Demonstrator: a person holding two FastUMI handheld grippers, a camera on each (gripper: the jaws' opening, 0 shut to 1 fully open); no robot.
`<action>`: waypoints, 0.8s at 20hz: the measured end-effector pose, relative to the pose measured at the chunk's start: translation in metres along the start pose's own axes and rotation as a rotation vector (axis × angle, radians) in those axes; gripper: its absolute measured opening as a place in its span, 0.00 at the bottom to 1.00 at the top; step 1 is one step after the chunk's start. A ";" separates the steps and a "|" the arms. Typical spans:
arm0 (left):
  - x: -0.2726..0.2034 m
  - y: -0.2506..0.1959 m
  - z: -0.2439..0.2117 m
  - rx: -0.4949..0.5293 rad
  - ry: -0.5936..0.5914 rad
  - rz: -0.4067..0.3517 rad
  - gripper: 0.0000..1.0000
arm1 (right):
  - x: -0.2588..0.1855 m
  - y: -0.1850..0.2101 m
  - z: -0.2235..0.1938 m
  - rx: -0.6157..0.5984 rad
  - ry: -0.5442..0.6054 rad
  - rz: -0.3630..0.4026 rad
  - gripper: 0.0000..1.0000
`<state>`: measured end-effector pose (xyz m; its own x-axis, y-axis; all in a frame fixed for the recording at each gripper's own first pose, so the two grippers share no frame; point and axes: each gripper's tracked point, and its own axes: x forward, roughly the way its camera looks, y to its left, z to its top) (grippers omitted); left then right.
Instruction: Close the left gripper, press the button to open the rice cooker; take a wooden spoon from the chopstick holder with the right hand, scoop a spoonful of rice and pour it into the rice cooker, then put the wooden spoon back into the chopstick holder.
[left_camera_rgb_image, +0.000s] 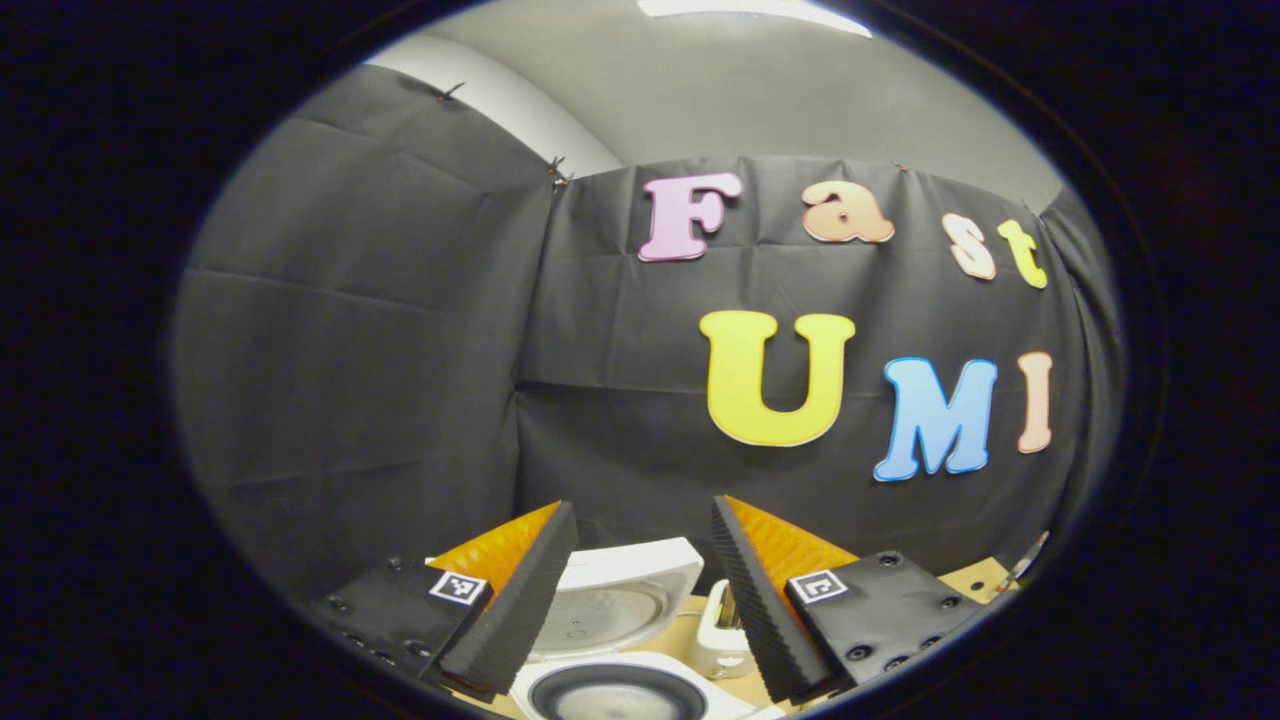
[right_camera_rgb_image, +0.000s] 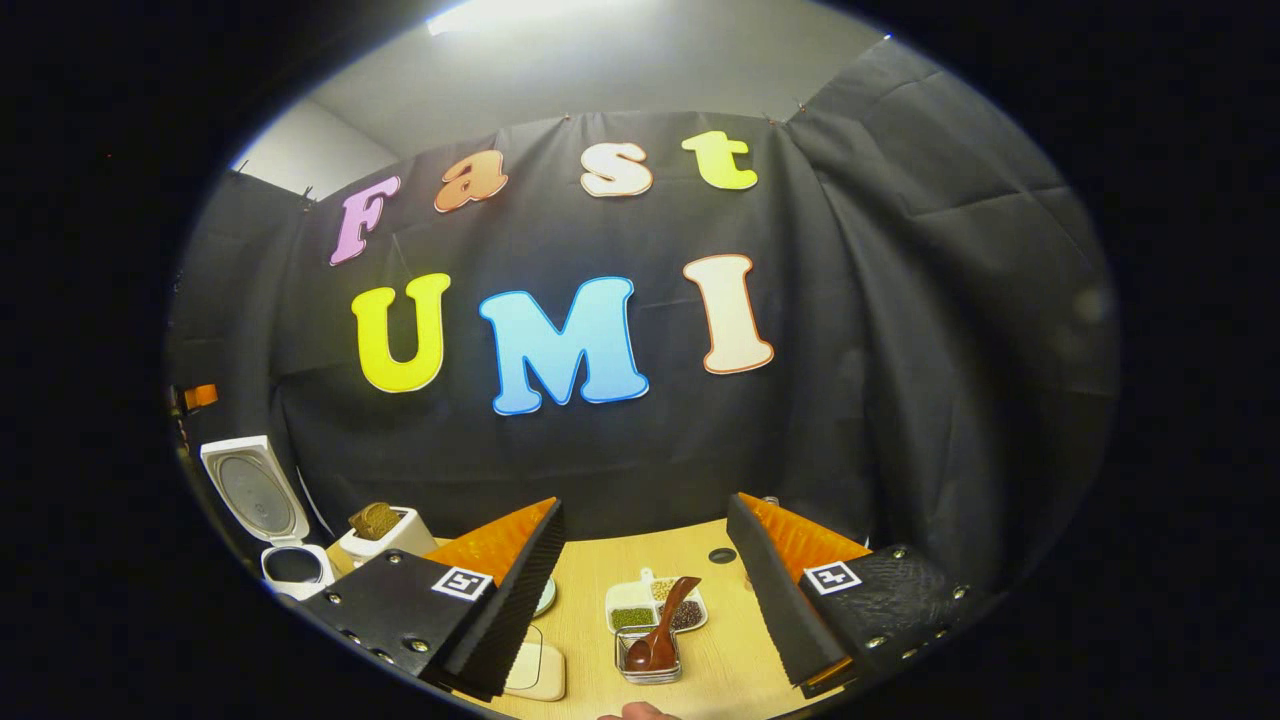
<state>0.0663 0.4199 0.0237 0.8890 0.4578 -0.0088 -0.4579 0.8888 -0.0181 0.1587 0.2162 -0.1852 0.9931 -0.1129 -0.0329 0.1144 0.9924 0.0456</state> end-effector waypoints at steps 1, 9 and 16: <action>0.013 0.011 -0.005 -0.018 0.012 0.015 0.94 | 0.000 0.000 -0.001 -0.004 0.005 -0.001 0.98; 0.102 0.053 -0.053 -0.017 0.136 0.119 0.94 | 0.007 0.009 -0.014 -0.028 0.052 -0.003 0.98; 0.113 0.053 -0.079 0.059 0.192 0.169 0.93 | 0.011 0.004 -0.021 -0.012 0.075 -0.012 0.98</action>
<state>0.1428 0.5174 -0.0571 0.7812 0.5925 -0.1966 -0.5940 0.8024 0.0580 0.1700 0.2199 -0.2065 0.9868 -0.1212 -0.1077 0.1254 0.9915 0.0332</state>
